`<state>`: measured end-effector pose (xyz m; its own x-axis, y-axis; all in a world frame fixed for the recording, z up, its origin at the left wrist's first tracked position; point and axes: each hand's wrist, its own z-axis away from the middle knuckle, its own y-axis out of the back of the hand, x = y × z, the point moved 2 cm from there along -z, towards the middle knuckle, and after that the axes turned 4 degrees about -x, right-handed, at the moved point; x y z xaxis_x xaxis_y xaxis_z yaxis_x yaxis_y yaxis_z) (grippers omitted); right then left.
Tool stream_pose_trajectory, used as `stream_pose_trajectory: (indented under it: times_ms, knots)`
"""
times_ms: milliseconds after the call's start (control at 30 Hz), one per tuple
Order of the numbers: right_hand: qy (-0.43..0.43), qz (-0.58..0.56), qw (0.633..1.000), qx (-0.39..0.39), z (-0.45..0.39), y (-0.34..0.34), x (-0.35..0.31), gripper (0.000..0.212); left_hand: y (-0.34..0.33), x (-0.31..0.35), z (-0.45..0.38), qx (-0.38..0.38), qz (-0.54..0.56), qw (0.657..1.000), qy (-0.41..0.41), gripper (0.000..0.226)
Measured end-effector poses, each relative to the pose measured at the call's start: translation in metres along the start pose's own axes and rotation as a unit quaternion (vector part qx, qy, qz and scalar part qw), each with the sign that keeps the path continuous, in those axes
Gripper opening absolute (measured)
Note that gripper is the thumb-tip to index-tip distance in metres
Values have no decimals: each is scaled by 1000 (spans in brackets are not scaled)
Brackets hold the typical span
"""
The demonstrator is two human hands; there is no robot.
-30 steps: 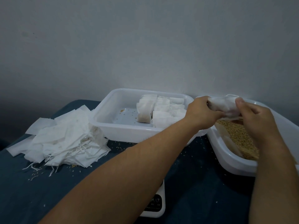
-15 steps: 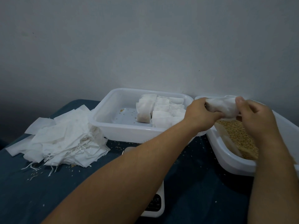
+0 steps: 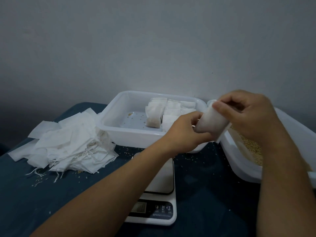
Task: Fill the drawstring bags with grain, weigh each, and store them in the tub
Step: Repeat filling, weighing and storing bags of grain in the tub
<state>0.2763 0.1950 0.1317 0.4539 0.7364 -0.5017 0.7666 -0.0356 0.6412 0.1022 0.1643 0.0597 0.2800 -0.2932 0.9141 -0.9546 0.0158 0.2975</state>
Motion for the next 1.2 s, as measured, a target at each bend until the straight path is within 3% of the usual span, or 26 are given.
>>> stream_pose_trajectory:
  times_ms: [267,433,533,633,767,900,1000,1200]
  knots:
    - [27,27,994,-102,-6,-39,-34,26,39,-17,49,39,7,999,24,33]
    - [-41,-79,994,-69,1,-55,-38,46,60,-35,78,80,45,995,37,37]
    - [-65,-85,984,-145,19,-84,-40,34,70,-44,91,101,49,993,29,41]
    - [-48,-75,991,-96,36,-114,-42,12,77,-50,99,86,36,996,13,40]
    - [-55,-87,993,-56,50,-130,-33,12,87,-59,112,54,42,998,5,44]
    - [-62,-102,991,-65,63,-138,-25,7,93,-65,121,92,-1,996,-13,10]
    - [-63,-104,990,-67,68,-143,-24,7,94,-71,121,112,-63,992,-9,13]
    - [-101,-159,976,-107,69,-152,-22,15,99,-79,120,101,-53,993,33,11]
